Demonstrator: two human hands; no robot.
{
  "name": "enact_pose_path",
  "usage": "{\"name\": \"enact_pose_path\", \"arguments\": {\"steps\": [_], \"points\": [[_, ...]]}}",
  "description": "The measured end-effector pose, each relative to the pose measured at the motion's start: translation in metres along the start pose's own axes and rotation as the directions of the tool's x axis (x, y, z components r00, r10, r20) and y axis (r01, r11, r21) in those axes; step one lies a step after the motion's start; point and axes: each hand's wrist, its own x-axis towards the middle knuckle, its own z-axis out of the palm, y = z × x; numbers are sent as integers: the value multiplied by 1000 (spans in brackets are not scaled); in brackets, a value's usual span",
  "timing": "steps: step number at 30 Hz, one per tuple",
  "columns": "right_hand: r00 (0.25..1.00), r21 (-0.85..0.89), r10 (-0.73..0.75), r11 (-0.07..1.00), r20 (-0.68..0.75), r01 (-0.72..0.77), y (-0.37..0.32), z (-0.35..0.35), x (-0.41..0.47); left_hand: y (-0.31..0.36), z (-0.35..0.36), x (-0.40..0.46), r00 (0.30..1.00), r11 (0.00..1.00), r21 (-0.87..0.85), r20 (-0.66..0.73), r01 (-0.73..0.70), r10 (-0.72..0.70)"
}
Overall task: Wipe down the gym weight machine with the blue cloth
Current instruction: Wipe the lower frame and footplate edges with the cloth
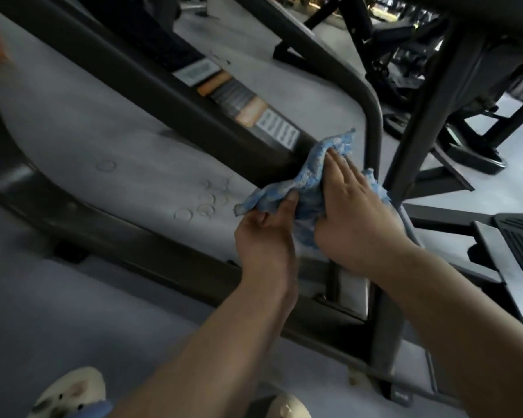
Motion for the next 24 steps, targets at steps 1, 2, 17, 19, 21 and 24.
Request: {"name": "enact_pose_path", "arguments": {"steps": [1, 2, 17, 19, 21, 24], "points": [[1000, 4, -15, 1000, 24, 15, -6, -3, 3, 4, -1, 1, 1000, 1000, 3, -6, -21, 21], [999, 10, -31, 999, 40, 31, -11, -6, 6, 9, -2, 2, 999, 999, -11, -17, -34, 34], [961, 68, -273, 960, 50, 270, -76, -27, 60, 90, -25, 39, 948, 982, 5, -259, -190, 185], [950, 103, -312, 945, -1, 310, -86, -27, 68, 106, -30, 44, 924, 973, 60, -305, -223, 230], [943, 131, -330, 934, -34, 331, -96, -29, 75, 124, -35, 48, 908, 966, 107, -329, -235, 258], [920, 142, -388, 909, -59, 392, -110, -34, 88, 156, -41, 57, 873, 935, 182, -339, -305, 350]]}}
